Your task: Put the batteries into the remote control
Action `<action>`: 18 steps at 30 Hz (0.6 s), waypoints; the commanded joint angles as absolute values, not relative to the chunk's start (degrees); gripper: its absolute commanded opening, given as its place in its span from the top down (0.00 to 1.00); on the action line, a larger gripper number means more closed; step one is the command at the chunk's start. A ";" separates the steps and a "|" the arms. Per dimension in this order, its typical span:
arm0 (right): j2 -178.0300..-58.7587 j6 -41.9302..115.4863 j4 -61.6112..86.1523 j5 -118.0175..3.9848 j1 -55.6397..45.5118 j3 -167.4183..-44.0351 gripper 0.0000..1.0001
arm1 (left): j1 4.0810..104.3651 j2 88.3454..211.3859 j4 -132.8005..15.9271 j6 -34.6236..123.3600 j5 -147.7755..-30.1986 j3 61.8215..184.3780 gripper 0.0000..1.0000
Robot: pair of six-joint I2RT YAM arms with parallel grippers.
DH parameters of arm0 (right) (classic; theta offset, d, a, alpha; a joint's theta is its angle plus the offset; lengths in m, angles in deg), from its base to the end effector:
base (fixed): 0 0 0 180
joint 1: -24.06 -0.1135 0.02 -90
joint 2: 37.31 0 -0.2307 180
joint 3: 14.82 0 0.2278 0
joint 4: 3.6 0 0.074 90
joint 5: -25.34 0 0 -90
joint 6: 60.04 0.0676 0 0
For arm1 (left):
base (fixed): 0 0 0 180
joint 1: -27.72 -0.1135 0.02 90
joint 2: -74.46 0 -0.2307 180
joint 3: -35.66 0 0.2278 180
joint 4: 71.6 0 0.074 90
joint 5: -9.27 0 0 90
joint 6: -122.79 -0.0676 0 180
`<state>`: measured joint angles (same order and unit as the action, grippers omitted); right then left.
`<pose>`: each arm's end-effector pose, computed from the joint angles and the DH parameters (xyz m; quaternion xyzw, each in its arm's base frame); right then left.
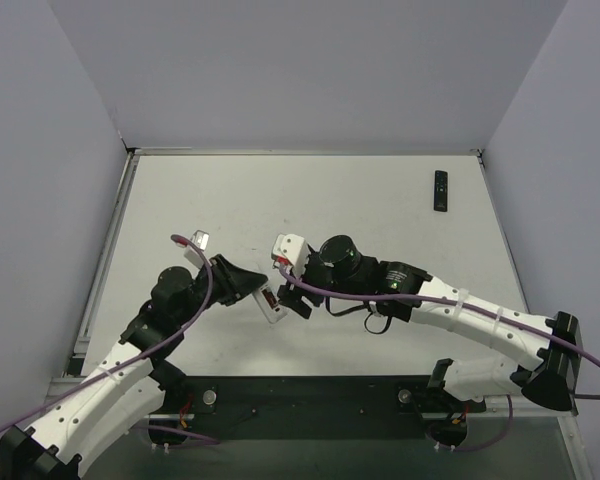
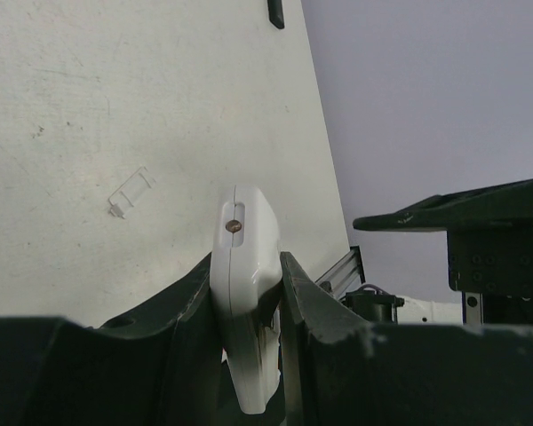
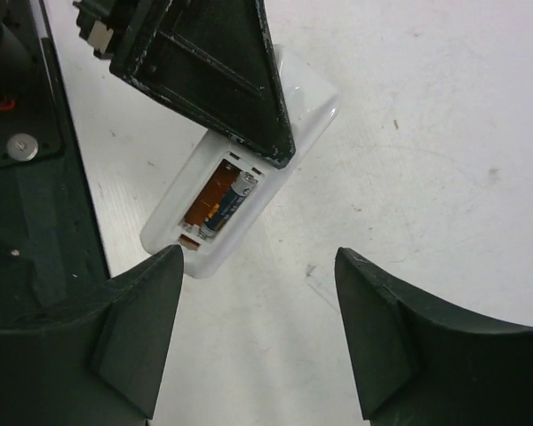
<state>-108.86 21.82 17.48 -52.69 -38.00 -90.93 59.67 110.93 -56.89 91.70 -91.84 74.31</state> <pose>0.1321 0.2790 0.3106 -0.5093 0.6162 0.3442 0.4924 0.1620 -0.1164 0.2288 -0.1221 0.7691 -0.4967 0.3833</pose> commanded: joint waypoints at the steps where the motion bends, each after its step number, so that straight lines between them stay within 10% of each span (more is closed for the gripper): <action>1: -105.00 6.17 16.25 -44.55 -36.23 -89.51 0.41 | 58.75 112.34 -59.58 89.22 -98.74 79.23 1.00; 18: -106.74 -5.89 10.44 -31.26 -35.44 -89.33 0.70 | 58.49 115.15 -59.58 88.07 -104.72 82.13 1.00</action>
